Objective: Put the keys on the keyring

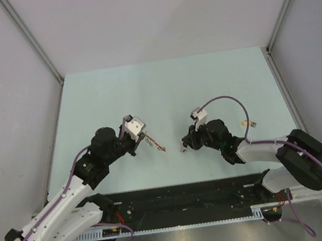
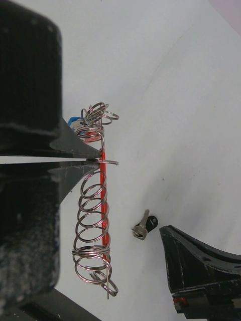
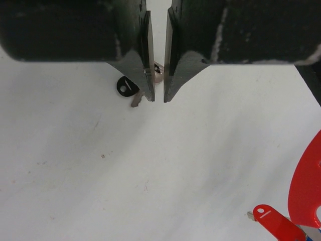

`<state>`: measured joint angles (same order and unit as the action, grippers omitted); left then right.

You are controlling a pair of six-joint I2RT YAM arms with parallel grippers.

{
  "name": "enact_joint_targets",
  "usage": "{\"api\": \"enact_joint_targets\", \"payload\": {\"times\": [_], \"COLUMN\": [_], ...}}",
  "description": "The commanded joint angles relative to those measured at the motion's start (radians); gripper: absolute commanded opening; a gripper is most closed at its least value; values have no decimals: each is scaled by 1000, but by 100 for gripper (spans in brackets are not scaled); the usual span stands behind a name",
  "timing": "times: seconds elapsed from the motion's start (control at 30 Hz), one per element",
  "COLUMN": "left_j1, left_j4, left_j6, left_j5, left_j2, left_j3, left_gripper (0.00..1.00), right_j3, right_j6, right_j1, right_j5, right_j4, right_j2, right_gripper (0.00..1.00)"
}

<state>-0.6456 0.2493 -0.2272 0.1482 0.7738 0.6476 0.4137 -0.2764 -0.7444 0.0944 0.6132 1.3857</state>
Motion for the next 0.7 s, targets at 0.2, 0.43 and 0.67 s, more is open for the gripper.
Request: {"api": "enact_joint_targets", "payload": {"times": [0.2, 0.43, 0.67], "left_j1": [-5, -5, -5], "left_j4": [-59, -56, -56], "left_j6": [6, 3, 3], "left_j5": [1, -12, -12], "left_j2": [2, -10, -24], "left_j3": [29, 29, 29], "left_gripper": [0, 0, 0], "right_j3": [71, 221, 264], "right_j6": [-20, 26, 273], "right_j1": [-3, -55, -55], "right_j5": [-61, -56, 53], "right_j4": [-456, -661, -624], "right_j2": [-160, -90, -16], "right_gripper": [30, 38, 34]}}
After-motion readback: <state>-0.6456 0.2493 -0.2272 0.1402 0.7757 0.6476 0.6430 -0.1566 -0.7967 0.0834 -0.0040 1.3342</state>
